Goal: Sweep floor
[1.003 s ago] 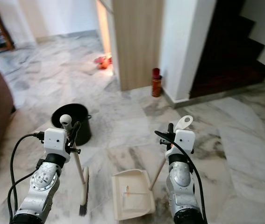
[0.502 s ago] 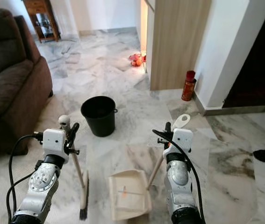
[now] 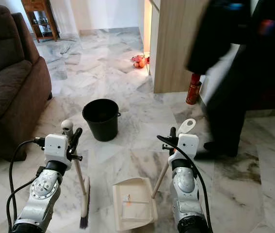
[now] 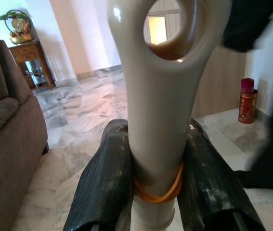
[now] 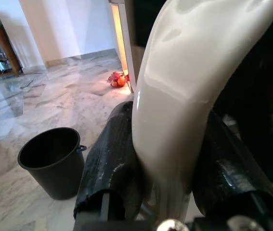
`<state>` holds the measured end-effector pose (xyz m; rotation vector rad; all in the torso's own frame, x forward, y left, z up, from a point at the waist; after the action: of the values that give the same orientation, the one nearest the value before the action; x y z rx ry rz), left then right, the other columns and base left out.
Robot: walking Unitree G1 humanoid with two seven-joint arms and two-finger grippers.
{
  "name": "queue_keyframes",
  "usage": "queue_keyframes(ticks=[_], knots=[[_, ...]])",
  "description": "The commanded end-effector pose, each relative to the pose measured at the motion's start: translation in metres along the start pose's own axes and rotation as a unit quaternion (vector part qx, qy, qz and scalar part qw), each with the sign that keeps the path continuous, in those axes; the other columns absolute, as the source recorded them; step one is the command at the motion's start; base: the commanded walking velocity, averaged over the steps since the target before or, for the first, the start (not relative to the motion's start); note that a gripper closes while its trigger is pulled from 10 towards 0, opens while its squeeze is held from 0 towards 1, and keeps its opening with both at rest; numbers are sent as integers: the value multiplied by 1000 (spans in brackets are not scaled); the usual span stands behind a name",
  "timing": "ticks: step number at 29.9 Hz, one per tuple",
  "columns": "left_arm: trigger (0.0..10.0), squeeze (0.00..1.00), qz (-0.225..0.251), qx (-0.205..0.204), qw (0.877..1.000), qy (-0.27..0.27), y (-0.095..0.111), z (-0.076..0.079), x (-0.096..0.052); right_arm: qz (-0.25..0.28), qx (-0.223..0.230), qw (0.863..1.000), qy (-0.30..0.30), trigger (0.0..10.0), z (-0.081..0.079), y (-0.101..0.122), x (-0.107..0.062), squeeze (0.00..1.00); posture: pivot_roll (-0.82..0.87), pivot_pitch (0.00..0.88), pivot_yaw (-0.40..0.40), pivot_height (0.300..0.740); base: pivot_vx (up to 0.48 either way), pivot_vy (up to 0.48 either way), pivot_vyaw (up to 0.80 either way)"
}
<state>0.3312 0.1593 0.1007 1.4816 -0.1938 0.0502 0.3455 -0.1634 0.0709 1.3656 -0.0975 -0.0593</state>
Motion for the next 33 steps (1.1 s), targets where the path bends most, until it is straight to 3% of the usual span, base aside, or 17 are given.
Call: queue_keyframes(ticks=[1, 33], knots=[[10000, 0, 25, 7, 1000, -1, 14, 0, 3, 18, 2, 1000, 1, 10000, 0, 10, 4, 0, 76, 0, 32, 740, 0, 0, 0], [10000, 0, 27, 5, 1000, -1, 15, -1, 3, 19, 8, 1000, 6, 10000, -3, 11, 4, 0, 80, 0, 32, 740, 0, 0, 0]])
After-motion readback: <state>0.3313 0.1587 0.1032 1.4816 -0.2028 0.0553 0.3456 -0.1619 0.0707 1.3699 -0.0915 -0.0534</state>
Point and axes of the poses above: a point about 5 cm out from each wrist's last joint towards the gripper, its own x axis pointing out of the wrist towards the gripper, its own y axis along the axis of the wrist's last joint, z = x × y, the point moved 4 cm from there along x, pointing out of the wrist towards the gripper, and after that the axes turned 14 degrees about -x, right-handed, at the moved point
